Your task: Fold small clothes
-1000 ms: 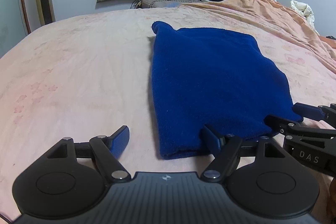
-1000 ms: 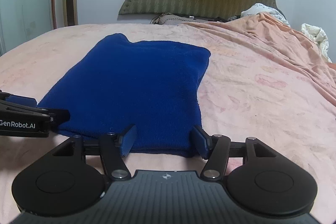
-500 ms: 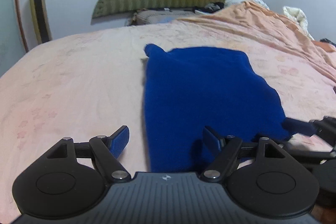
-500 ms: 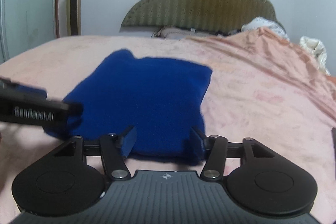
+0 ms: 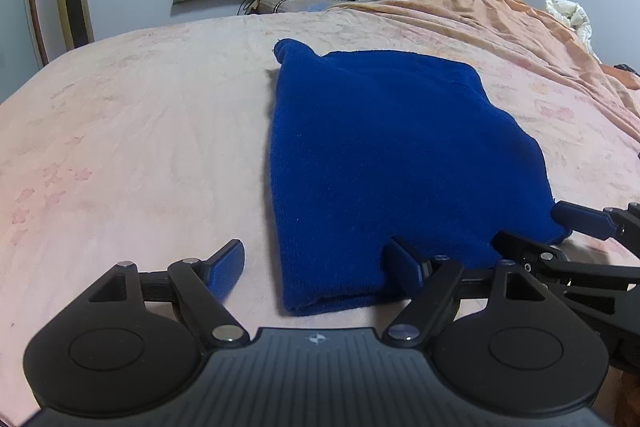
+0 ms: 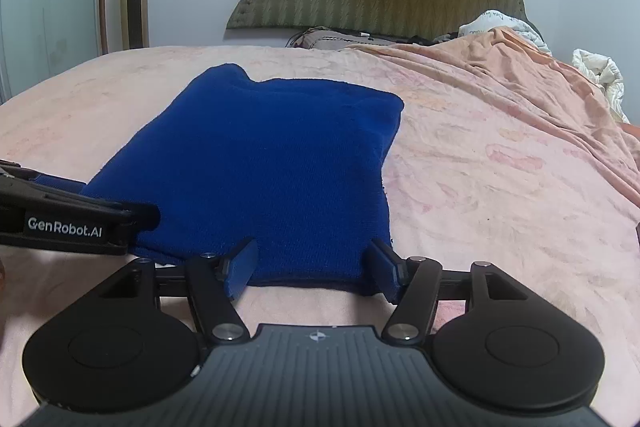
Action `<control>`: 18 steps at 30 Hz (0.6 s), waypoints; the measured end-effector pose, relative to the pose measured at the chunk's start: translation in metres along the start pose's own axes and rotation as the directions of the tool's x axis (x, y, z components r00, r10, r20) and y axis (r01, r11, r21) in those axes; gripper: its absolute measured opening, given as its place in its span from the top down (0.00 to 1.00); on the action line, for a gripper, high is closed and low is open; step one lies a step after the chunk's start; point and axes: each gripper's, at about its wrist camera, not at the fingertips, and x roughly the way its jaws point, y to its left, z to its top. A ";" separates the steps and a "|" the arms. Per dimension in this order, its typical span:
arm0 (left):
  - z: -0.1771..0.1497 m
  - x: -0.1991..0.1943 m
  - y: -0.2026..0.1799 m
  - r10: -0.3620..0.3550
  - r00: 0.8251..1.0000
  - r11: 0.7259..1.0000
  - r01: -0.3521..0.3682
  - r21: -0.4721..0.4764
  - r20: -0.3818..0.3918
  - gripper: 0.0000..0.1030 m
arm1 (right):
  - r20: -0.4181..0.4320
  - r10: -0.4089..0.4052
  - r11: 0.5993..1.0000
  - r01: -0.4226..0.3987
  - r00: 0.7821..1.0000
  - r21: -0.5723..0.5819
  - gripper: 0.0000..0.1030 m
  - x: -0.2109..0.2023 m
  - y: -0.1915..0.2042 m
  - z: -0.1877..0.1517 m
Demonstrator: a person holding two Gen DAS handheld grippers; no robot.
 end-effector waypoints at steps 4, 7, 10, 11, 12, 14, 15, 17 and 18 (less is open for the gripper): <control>-0.001 -0.001 0.002 -0.003 1.000 1.000 0.003 -0.002 0.000 0.24 | -0.006 -0.007 1.000 0.007 1.000 -0.008 0.32 0.000 0.000 -0.001; -0.002 -0.002 0.002 -0.002 1.000 1.000 0.002 0.000 0.003 0.24 | -0.012 -0.008 1.000 0.008 1.000 -0.001 0.30 0.000 -0.001 -0.002; -0.005 -0.004 0.002 0.002 1.000 1.000 -0.002 0.007 0.012 0.24 | -0.018 -0.001 1.000 0.001 1.000 0.015 0.29 0.000 -0.005 -0.002; -0.005 -0.004 0.002 0.003 1.000 1.000 -0.003 0.008 0.014 0.24 | -0.019 0.000 1.000 0.001 1.000 0.018 0.28 0.000 -0.005 -0.002; -0.005 -0.005 0.002 0.003 1.000 1.000 -0.004 0.010 0.016 0.24 | -0.019 0.000 1.000 0.001 1.000 0.017 0.28 0.000 -0.005 -0.002; -0.005 -0.005 0.002 0.003 1.000 1.000 -0.003 0.009 0.017 0.24 | -0.020 -0.003 1.000 0.003 1.000 0.014 0.27 -0.001 -0.004 -0.003; -0.006 -0.006 0.002 0.003 1.000 1.000 -0.003 0.008 0.016 0.24 | -0.020 -0.004 1.000 0.004 1.000 0.013 0.27 -0.001 -0.005 -0.003; -0.006 -0.006 0.003 0.002 1.000 1.000 -0.002 0.005 0.014 0.23 | -0.020 -0.004 1.000 0.004 1.000 0.014 0.26 -0.001 -0.004 -0.003; -0.006 -0.006 0.003 0.002 1.000 1.000 -0.002 0.006 0.013 0.23 | -0.022 -0.005 1.000 0.005 1.000 0.015 0.25 -0.001 -0.005 -0.003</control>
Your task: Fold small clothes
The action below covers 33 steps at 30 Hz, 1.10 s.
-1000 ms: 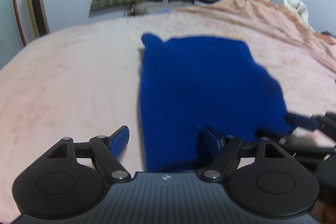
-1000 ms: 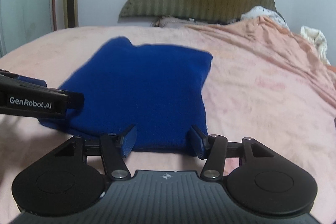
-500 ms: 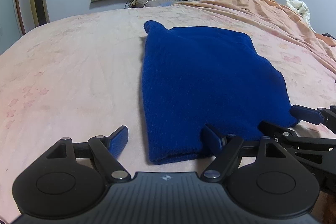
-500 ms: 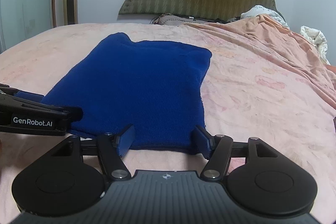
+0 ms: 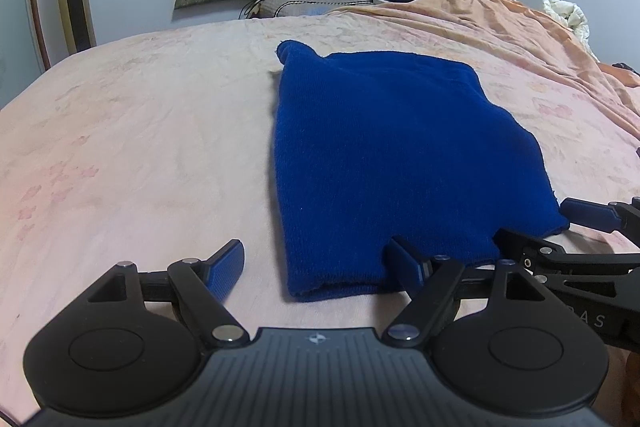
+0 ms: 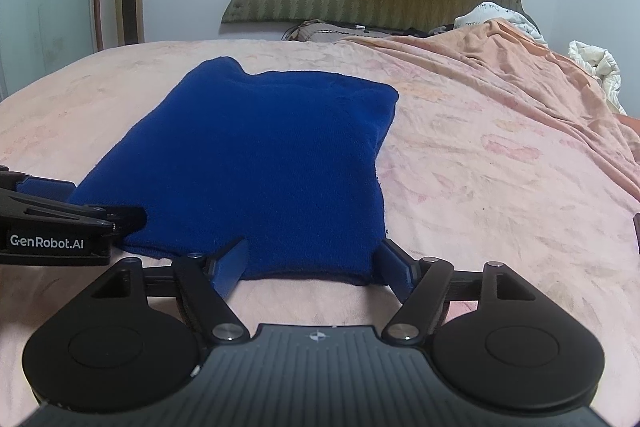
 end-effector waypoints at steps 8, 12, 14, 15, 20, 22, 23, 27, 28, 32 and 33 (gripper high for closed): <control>-0.001 -0.001 0.001 -0.001 1.000 1.000 0.001 0.002 0.003 0.23 | -0.031 0.018 0.999 -0.016 0.999 0.046 0.14 -0.001 -0.008 -0.004; -0.003 -0.003 0.002 -0.003 1.000 1.000 0.003 0.003 0.006 0.23 | -0.048 0.009 1.000 -0.008 0.999 0.027 0.10 0.000 -0.006 -0.006; -0.006 -0.005 0.002 -0.004 1.000 1.000 0.004 0.006 0.008 0.23 | -0.050 0.001 1.000 0.000 0.999 0.016 0.08 0.000 -0.004 -0.006; -0.007 -0.006 0.003 -0.005 1.000 1.000 0.005 0.006 0.009 0.23 | -0.051 -0.002 1.000 0.003 0.999 0.015 0.08 0.000 -0.004 -0.006; -0.014 -0.012 0.005 0.008 1.000 1.000 -0.008 0.001 -0.002 0.18 | -0.056 -0.010 1.000 0.011 0.998 0.021 0.04 -0.002 -0.005 -0.008; -0.018 -0.014 0.004 0.019 1.000 1.000 -0.019 0.017 -0.001 0.18 | -0.057 -0.012 1.000 0.014 0.998 0.023 0.02 -0.002 -0.005 -0.008; -0.020 -0.016 0.003 0.027 1.000 0.999 -0.027 0.027 0.004 0.18 | -0.058 -0.013 1.000 0.015 0.998 0.025 0.01 -0.003 -0.005 -0.008; -0.023 -0.018 0.004 0.026 1.000 0.999 -0.026 0.029 0.004 0.18 | -0.063 -0.018 0.999 0.020 0.998 0.029 0.00 -0.003 -0.006 -0.009; -0.024 -0.018 0.005 0.025 1.000 0.999 -0.025 0.028 0.005 0.17 | -0.063 -0.018 0.999 0.020 0.998 0.029 0.00 -0.003 -0.006 -0.009; -0.030 -0.019 0.003 0.042 0.999 0.999 -0.043 0.023 0.031 0.13 | -0.066 -0.018 0.999 0.020 0.998 0.033 0.00 -0.003 -0.006 -0.010; -0.030 -0.019 0.003 0.047 0.998 0.999 -0.048 0.019 0.033 0.12 | -0.066 -0.018 0.999 0.020 0.998 0.036 0.00 -0.003 -0.006 -0.010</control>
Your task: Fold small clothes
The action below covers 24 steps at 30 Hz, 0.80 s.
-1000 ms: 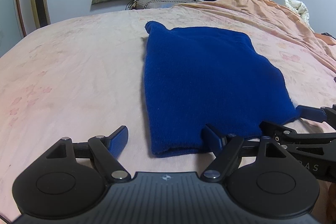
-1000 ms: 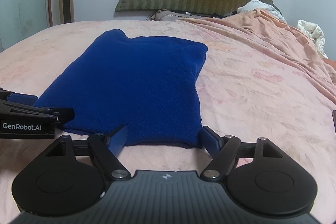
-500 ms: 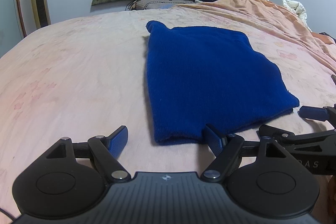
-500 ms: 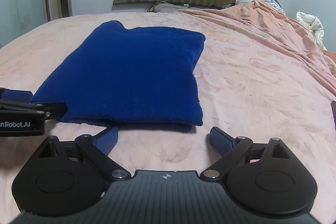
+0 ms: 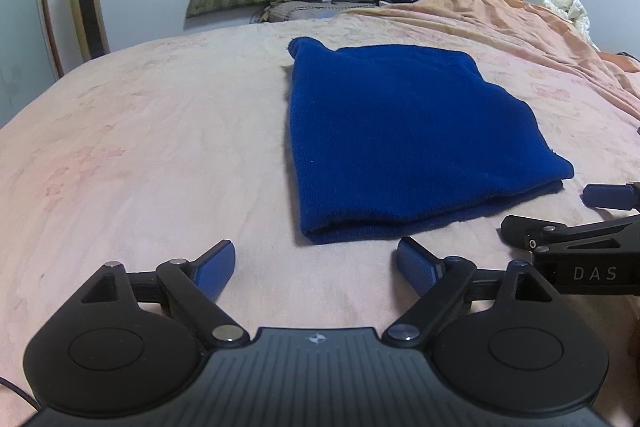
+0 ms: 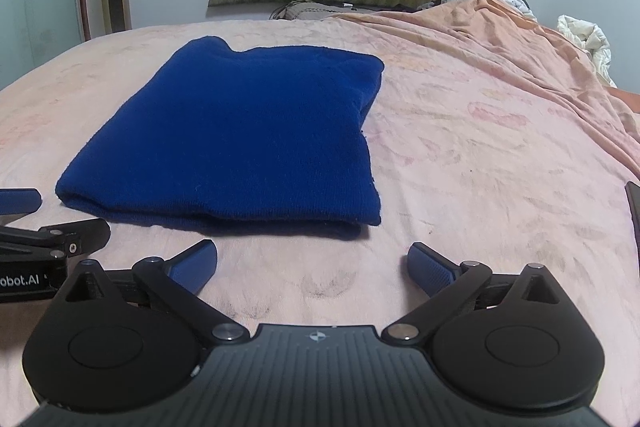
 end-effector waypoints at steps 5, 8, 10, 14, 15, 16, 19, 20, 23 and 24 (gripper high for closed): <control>-0.001 0.003 0.005 -0.006 1.000 0.999 0.006 -0.034 -0.011 0.00 | -0.003 0.016 1.000 -0.015 1.000 0.026 0.00 0.000 -0.004 -0.001; -0.003 0.002 0.004 0.004 1.000 1.000 -0.004 -0.031 -0.006 0.00 | -0.003 0.018 0.999 -0.018 1.000 0.031 0.00 0.000 -0.005 -0.001; -0.004 0.002 0.004 0.007 1.000 0.999 -0.008 -0.033 -0.005 0.00 | -0.005 0.014 1.000 -0.014 1.000 0.025 0.00 0.000 -0.005 -0.001; -0.004 0.001 0.002 0.018 1.000 0.999 -0.018 -0.031 -0.005 0.00 | -0.005 0.018 0.999 -0.018 1.000 0.028 0.00 0.001 -0.004 -0.001; -0.004 0.001 0.002 0.020 1.000 0.999 -0.020 -0.031 -0.004 0.00 | -0.005 0.017 0.999 -0.017 1.000 0.027 0.00 0.001 -0.004 -0.001; -0.004 0.001 0.002 0.021 1.000 0.999 -0.021 -0.031 -0.003 0.00 | -0.005 0.018 0.999 -0.017 1.000 0.028 0.00 0.001 -0.004 -0.001; -0.005 0.000 0.002 0.022 1.000 0.999 -0.022 -0.030 -0.002 0.00 | -0.005 0.017 0.999 -0.017 1.000 0.028 0.00 0.001 -0.004 -0.001; -0.005 0.001 0.001 0.022 1.000 0.999 -0.022 -0.029 -0.001 0.00 | -0.005 0.018 0.999 -0.017 1.000 0.028 0.00 0.001 -0.004 -0.001; -0.006 0.001 0.001 0.024 1.000 0.999 -0.024 -0.027 0.007 0.00 | -0.005 0.017 0.999 -0.017 1.000 0.027 0.00 0.001 -0.004 -0.001; -0.006 0.001 0.001 0.022 1.000 0.999 -0.022 -0.029 0.006 0.00 | -0.005 0.017 0.999 -0.017 1.000 0.028 0.00 0.001 -0.004 -0.001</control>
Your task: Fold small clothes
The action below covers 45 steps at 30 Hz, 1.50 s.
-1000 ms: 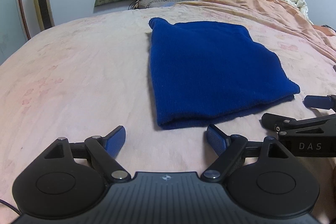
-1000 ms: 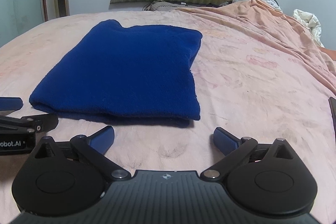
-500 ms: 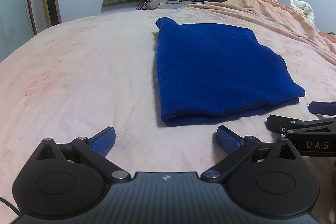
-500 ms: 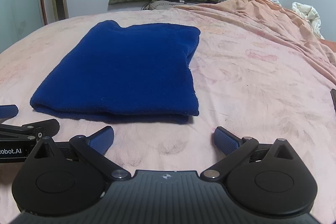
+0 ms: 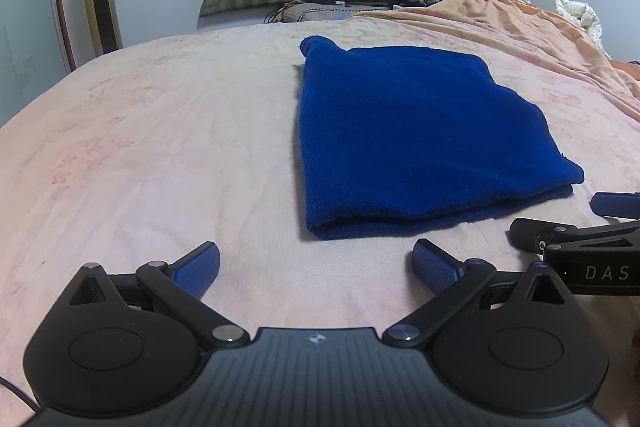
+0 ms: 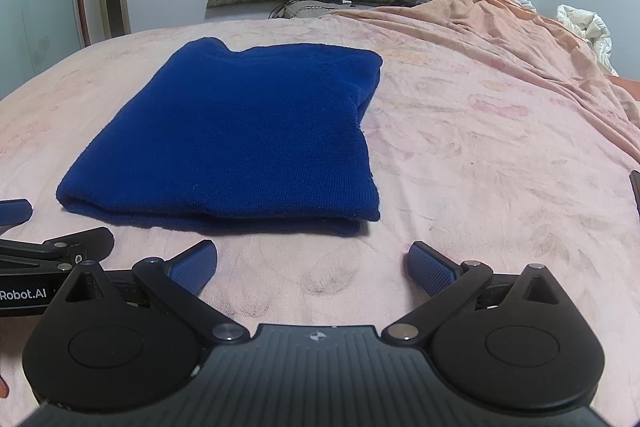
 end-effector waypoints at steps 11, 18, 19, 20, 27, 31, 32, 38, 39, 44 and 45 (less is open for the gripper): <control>0.001 0.000 0.003 -0.020 1.000 1.000 0.020 -0.006 -0.006 0.00 | 0.000 -0.001 1.000 0.001 1.000 -0.001 0.00 0.000 0.000 0.000; 0.010 -0.004 0.008 -0.047 0.995 0.999 0.049 0.019 -0.086 0.00 | -0.005 -0.019 1.000 0.019 1.000 0.016 0.00 -0.004 0.002 0.000; 0.011 -0.005 0.008 -0.046 0.995 0.999 0.047 0.017 -0.088 0.00 | -0.006 -0.021 1.000 0.021 1.000 0.021 0.00 -0.005 0.003 0.000; 0.012 -0.007 0.009 -0.045 0.995 0.999 0.046 0.012 -0.084 0.00 | -0.007 -0.023 0.999 0.023 1.000 0.026 0.00 -0.007 0.004 -0.001; 0.020 -0.018 0.018 -0.025 0.996 0.999 0.022 -0.034 -0.080 0.00 | -0.019 0.001 0.999 -0.001 1.000 0.032 0.01 -0.023 0.008 0.005; 0.025 -0.020 0.020 -0.005 0.994 0.999 0.001 -0.035 -0.109 0.00 | -0.017 0.021 1.000 -0.020 1.000 0.022 0.01 -0.036 0.016 0.007; 0.026 -0.021 0.020 -0.007 0.994 0.999 0.003 -0.033 -0.113 0.00 | -0.021 0.027 1.000 -0.026 0.999 0.016 0.01 -0.039 0.018 0.008; 0.025 -0.020 0.020 -0.010 0.989 0.999 0.004 -0.037 -0.145 0.00 | -0.001 0.049 0.998 -0.049 0.999 -0.031 0.01 -0.054 0.034 0.010; 0.025 -0.020 0.021 -0.010 0.988 0.999 0.004 -0.038 -0.152 0.00 | 0.000 0.039 0.998 -0.039 0.999 -0.041 0.01 -0.054 0.036 0.010; 0.024 -0.018 0.025 0.008 0.987 0.998 -0.017 -0.056 -0.161 0.00 | 0.000 0.005 0.997 -0.005 1.000 -0.071 0.01 -0.052 0.041 0.010; 0.024 -0.018 0.025 0.013 0.987 0.998 -0.022 -0.055 -0.162 0.00 | 0.000 0.005 0.997 -0.005 1.000 -0.072 0.01 -0.052 0.041 0.010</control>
